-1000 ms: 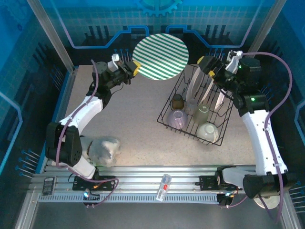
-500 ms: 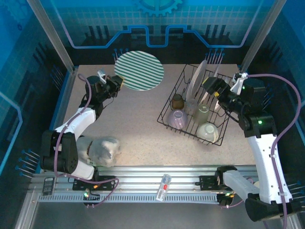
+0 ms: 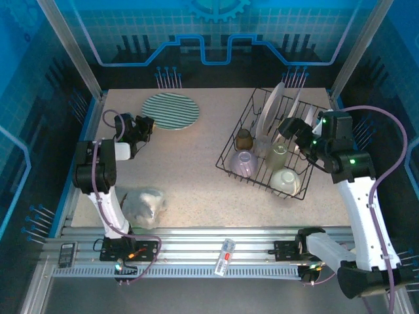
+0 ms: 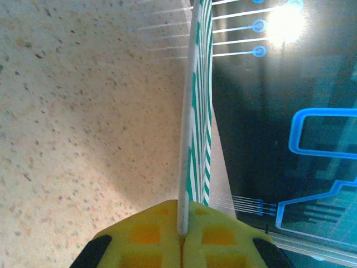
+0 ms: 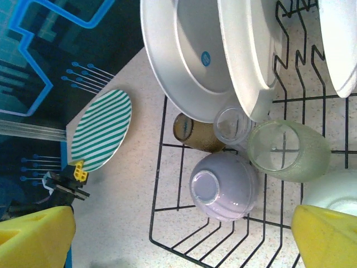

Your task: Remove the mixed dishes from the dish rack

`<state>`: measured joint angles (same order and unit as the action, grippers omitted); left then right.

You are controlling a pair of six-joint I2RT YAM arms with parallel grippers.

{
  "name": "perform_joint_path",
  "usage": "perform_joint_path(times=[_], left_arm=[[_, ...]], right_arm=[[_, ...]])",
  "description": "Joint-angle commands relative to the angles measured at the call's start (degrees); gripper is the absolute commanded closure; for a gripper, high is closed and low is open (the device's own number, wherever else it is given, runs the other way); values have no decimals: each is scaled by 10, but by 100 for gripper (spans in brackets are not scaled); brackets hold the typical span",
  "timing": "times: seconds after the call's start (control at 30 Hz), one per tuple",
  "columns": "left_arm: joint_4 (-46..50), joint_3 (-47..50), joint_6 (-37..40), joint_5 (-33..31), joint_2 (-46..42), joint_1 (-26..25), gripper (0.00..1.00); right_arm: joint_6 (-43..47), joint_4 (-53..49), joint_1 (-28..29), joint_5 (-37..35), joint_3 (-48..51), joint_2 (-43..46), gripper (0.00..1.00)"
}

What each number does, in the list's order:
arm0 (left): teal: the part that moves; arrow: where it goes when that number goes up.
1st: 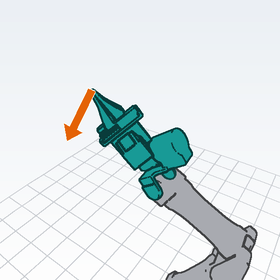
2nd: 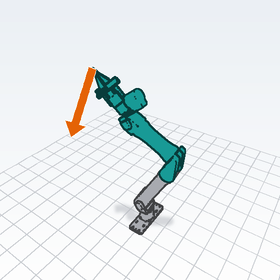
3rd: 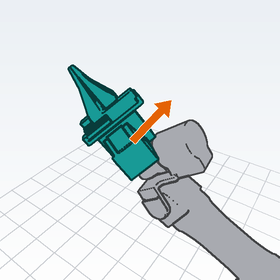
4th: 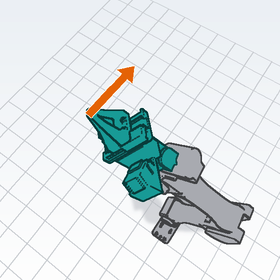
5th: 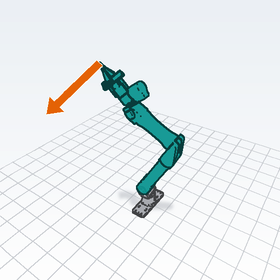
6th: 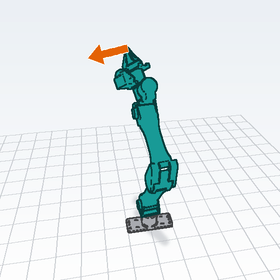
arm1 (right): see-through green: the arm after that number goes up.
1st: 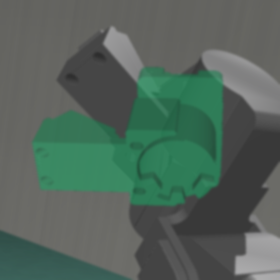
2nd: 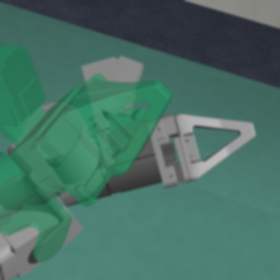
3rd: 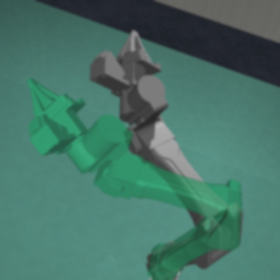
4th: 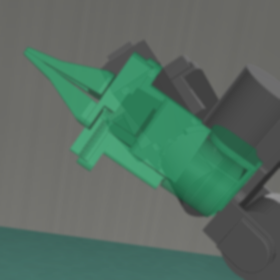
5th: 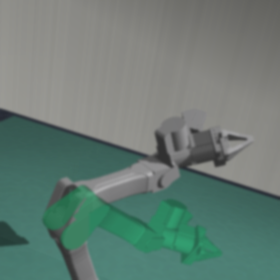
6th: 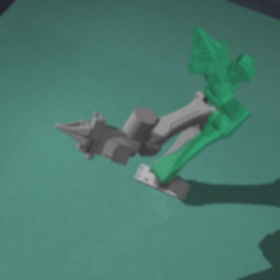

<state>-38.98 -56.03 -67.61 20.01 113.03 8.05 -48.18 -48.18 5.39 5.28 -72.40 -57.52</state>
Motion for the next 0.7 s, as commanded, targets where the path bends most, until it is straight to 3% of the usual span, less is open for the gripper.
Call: perform_joint_path(times=[0.0, 0.17, 0.3, 0.67], left_arm=[[-82, -54, -14, 32, 15, 8, 100], [-74, -91, -21, 33, 65, 13, 100], [-82, -113, -36, 27, 99, 18, 100], [-77, -118, -41, 25, 132, 24, 100]], right_arm=[[19, -42, 15, -33, -30, -15, 0], [25, -66, 35, -51, -65, -54, 0], [25, -80, 57, -105, -96, -75, 0], [31, -84, 89, -156, -174, -144, 0]])
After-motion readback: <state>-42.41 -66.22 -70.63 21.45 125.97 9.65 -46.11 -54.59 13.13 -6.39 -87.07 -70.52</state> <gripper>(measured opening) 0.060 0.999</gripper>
